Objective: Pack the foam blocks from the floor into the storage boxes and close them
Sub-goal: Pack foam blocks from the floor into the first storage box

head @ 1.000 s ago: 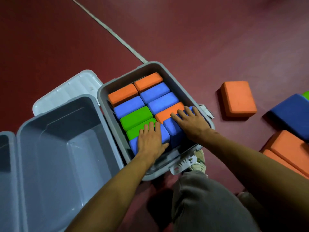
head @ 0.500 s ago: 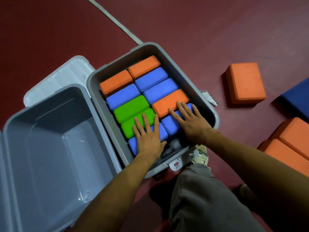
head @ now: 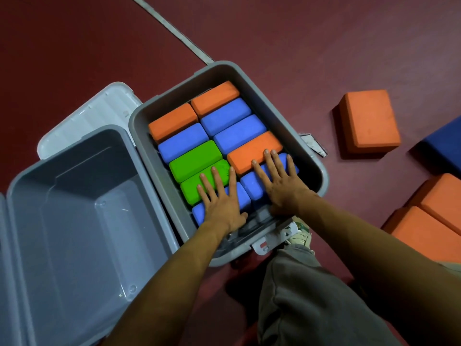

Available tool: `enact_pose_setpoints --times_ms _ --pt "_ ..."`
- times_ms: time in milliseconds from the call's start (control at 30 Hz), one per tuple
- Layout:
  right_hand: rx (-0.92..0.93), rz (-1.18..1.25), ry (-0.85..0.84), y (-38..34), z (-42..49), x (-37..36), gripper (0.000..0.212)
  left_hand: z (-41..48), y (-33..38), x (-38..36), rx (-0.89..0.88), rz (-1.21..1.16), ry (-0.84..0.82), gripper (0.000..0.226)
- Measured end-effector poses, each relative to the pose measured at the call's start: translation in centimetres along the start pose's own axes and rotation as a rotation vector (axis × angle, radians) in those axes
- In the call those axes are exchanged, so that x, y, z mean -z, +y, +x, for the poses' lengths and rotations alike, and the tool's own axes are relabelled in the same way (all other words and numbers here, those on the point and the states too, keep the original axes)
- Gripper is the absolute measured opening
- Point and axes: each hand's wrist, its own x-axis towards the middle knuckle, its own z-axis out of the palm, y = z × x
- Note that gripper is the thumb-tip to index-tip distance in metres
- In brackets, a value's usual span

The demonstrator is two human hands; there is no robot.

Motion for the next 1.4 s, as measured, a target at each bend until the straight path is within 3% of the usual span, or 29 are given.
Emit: enact_pose_setpoints --times_ms 400,533,633,767,933,1133,1400 --pt "-0.069 -0.052 -0.095 -1.4 -1.1 2.3 0.117 -2.1 1.5 -0.9 0.029 0.019 -0.022 0.128" --pt "-0.067 0.022 -0.137 -1.0 -2.0 2.0 0.112 -2.3 1.5 -0.2 0.022 0.021 -0.096 0.123" --pt "-0.037 0.042 -0.16 -0.2 -2.1 2.5 0.104 -1.5 1.4 1.7 0.05 0.009 -0.179 0.112" --pt "-0.059 0.011 -0.091 0.9 -4.1 3.1 0.092 -1.6 1.9 4.3 0.077 -0.017 -0.154 0.094" --pt "-0.101 -0.043 -0.161 2.4 -7.1 5.1 0.084 -3.0 3.7 6.6 0.103 0.069 -0.438 0.095" --pt "-0.141 -0.109 -0.154 2.7 -10.4 10.2 0.083 -7.7 6.6 12.1 -0.024 0.08 -0.292 0.088" --pt "-0.089 -0.128 -0.082 -1.2 -14.4 18.8 0.079 -13.7 6.1 18.4 -0.061 0.103 -0.165 0.083"
